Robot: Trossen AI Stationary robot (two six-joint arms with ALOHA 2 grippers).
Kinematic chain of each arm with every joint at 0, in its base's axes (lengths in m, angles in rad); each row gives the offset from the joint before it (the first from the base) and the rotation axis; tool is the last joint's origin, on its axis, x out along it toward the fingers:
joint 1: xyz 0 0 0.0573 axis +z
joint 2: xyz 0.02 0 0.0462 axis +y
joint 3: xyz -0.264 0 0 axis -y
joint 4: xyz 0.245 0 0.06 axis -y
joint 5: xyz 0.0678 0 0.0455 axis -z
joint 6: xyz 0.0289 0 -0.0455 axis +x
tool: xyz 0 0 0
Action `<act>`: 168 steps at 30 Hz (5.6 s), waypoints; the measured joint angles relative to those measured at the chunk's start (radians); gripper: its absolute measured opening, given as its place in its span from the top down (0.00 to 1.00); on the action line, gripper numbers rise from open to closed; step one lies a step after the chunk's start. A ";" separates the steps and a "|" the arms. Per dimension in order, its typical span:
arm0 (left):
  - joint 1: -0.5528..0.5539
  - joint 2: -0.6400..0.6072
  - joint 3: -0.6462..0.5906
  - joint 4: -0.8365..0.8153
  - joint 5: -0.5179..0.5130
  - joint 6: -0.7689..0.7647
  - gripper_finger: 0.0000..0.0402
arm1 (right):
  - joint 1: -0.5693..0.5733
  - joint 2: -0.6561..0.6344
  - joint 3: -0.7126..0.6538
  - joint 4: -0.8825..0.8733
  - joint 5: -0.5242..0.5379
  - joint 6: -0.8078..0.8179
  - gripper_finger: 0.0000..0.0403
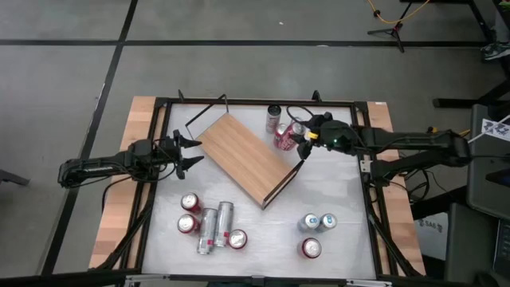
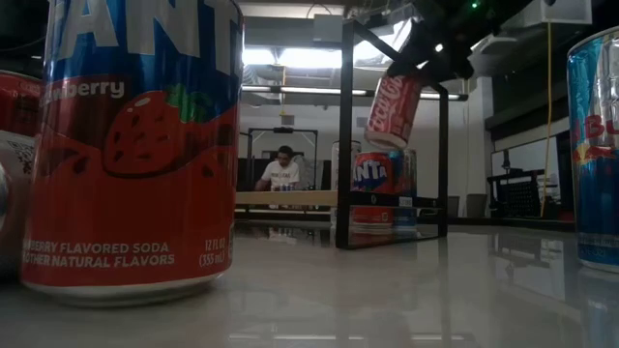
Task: Place canned beverage on shelf
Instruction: Put the red white soda can on the shelf
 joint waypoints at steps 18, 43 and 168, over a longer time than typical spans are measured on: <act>0.000 0.000 0.000 0.000 0.000 0.000 0.31 | 0.000 0.039 0.000 0.080 -0.039 0.003 0.32; 0.000 0.000 0.000 0.000 0.000 -0.011 0.31 | 0.262 0.053 0.000 0.099 0.262 0.005 0.32; -0.055 1.160 0.467 0.609 0.010 0.073 0.31 | 0.181 0.243 0.017 0.133 0.060 -0.111 0.11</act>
